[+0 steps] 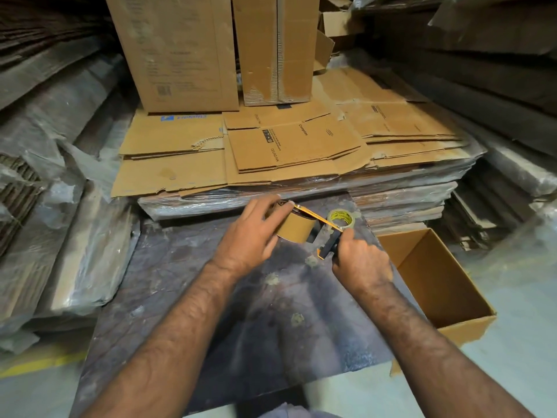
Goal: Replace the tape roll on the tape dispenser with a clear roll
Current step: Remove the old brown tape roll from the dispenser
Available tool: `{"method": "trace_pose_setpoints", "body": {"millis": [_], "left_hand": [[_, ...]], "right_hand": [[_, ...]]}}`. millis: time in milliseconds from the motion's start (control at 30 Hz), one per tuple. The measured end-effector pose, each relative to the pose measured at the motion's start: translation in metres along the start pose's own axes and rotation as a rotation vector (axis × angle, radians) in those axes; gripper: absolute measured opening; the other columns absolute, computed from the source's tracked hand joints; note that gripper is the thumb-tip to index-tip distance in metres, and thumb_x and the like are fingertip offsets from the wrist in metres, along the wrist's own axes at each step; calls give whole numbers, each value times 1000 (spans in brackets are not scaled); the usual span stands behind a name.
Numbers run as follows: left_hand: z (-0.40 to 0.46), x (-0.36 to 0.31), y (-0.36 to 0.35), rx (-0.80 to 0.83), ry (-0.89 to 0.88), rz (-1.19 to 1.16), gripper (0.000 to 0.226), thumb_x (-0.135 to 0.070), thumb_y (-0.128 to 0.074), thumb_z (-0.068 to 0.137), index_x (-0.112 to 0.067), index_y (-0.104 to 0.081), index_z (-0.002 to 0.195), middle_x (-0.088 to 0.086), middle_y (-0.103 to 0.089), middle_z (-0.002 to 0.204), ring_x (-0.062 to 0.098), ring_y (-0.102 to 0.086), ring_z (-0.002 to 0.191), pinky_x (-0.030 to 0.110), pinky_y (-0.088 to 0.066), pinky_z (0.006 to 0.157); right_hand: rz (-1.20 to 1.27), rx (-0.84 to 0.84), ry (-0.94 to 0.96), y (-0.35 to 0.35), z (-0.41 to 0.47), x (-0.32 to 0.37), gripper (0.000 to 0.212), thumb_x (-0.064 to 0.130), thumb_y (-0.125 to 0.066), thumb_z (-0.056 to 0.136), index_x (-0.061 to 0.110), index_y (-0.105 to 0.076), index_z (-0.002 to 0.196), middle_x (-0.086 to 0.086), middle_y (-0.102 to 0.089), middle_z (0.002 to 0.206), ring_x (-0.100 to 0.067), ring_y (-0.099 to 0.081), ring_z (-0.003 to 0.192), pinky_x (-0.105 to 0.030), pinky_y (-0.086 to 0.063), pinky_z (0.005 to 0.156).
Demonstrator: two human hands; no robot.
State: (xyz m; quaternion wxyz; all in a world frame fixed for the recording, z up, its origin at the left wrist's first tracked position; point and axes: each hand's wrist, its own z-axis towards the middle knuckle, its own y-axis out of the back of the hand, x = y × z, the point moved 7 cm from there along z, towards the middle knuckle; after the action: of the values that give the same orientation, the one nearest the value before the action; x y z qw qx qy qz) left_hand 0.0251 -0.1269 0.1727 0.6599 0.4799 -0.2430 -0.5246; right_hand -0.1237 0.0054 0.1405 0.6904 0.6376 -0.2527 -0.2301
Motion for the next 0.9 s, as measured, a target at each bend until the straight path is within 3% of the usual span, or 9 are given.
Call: {"method": "trace_pose_setpoints", "body": {"millis": [133, 200, 333, 433, 533, 667, 900], "left_hand": [[-3, -17, -6, 27, -108, 193, 101, -2, -84, 68, -26, -38, 155, 15, -34, 162, 31, -33, 148, 52, -51, 99], [-6, -22, -9, 21, -130, 235, 106, 2, -89, 61, -25, -43, 153, 18, -35, 162, 31, -31, 148, 53, -47, 105], [-6, -24, -3, -88, -164, 312, 84, -14, -87, 72, -17, -47, 146, 21, -53, 148, 37, -52, 136, 44, -41, 109], [-4, -20, -7, -90, -162, 322, 80, -18, -81, 78, -19, -40, 146, 20, -51, 150, 38, -54, 135, 43, -42, 108], [-2, -14, -13, -5, -155, 285, 103, -15, -95, 60, -22, -47, 150, 22, -36, 150, 35, -39, 137, 45, -55, 96], [2, -18, -5, -87, -133, 239, 100, -5, -94, 54, -23, -47, 140, 20, -37, 138, 34, -40, 125, 44, -61, 71], [7, -19, -5, -87, -76, 183, 96, -2, -92, 56, -26, -44, 135, 18, -37, 135, 32, -39, 123, 43, -62, 55]], "right_hand": [[20, 14, 13, -1, 2, 3, 31, 27, -60, 92, 12, -46, 115, -10, -74, 103, -35, -72, 94, -37, -43, 63], [40, 16, 15, 0, 2, 4, 29, 27, -58, 92, 12, -48, 115, -11, -73, 103, -36, -72, 95, -38, -41, 64], [63, 15, 9, 2, 4, 4, 27, 27, -57, 92, 12, -48, 113, -12, -73, 103, -37, -71, 95, -38, -43, 65], [72, 34, -3, 3, 7, 3, 29, 27, -59, 91, 12, -49, 114, -12, -73, 104, -36, -71, 96, -39, -48, 68], [62, 23, -29, 1, 6, 1, 29, 26, -61, 91, 13, -48, 114, -10, -73, 102, -34, -72, 93, -38, -45, 65], [59, -7, -61, 2, 9, 0, 27, 16, -59, 92, 11, -47, 116, -9, -74, 101, -34, -73, 91, -39, -44, 63], [88, -5, -86, 2, 11, -5, 32, 17, -61, 91, 10, -45, 119, -10, -74, 101, -35, -72, 92, -39, -45, 63]]}}
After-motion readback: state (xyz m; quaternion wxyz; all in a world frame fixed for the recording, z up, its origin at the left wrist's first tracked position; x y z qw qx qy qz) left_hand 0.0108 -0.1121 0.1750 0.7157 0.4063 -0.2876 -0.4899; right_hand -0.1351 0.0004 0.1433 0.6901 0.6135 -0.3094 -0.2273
